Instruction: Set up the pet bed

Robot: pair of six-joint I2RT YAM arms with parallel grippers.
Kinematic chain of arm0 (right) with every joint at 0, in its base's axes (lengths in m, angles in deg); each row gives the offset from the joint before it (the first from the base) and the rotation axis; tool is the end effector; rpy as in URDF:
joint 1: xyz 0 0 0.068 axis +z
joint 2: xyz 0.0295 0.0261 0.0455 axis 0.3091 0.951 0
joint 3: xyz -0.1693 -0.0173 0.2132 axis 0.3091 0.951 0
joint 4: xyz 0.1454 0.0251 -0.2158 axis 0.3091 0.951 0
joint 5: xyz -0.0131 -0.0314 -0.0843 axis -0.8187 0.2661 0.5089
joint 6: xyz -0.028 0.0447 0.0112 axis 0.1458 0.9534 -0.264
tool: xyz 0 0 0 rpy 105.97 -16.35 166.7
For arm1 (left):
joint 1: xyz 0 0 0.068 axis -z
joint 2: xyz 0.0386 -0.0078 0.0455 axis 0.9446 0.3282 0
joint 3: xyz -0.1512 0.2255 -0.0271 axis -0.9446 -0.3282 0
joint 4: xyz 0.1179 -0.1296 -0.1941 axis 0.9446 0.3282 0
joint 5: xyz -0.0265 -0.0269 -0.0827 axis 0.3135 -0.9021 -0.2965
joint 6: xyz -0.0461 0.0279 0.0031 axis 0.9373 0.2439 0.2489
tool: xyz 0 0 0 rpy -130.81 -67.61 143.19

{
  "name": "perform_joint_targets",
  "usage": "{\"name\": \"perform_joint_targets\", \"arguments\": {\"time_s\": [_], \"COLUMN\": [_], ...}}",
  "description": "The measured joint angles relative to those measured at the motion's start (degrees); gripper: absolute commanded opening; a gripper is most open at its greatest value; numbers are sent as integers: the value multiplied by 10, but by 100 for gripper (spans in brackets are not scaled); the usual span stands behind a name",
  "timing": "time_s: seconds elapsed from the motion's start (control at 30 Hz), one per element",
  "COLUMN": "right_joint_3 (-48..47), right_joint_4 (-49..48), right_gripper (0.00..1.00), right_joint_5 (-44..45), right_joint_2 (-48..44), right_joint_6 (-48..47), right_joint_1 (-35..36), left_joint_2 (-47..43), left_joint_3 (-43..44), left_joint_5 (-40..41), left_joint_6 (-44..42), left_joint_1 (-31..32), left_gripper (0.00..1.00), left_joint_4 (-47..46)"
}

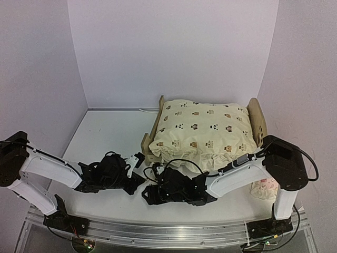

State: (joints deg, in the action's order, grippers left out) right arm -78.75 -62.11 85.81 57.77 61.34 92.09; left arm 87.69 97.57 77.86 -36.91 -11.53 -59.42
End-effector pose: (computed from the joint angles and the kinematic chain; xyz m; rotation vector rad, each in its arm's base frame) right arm 0.1184 0.3848 0.1381 -0.4263 2.3168 0.8674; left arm 0.1348 -0.2233 0.1438 0.7915 2.1798 -0.6600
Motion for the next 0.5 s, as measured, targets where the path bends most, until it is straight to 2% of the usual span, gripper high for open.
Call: {"name": "perform_joint_targets", "arguments": {"time_s": [0.27, 0.5], "right_joint_3": [2, 2], "right_joint_4": [-39, -55], "right_gripper": [64, 53], "right_joint_5": [20, 43], "right_joint_2": [0, 0], "right_joint_6": [33, 37], "right_joint_1": [0, -1], "left_joint_2": [0, 0], "left_joint_3": [0, 0], "left_joint_5": [-5, -11], "left_joint_6": [1, 1], "left_joint_1": [0, 0], "left_gripper": [0, 0], "left_joint_4": [-8, -8]}}
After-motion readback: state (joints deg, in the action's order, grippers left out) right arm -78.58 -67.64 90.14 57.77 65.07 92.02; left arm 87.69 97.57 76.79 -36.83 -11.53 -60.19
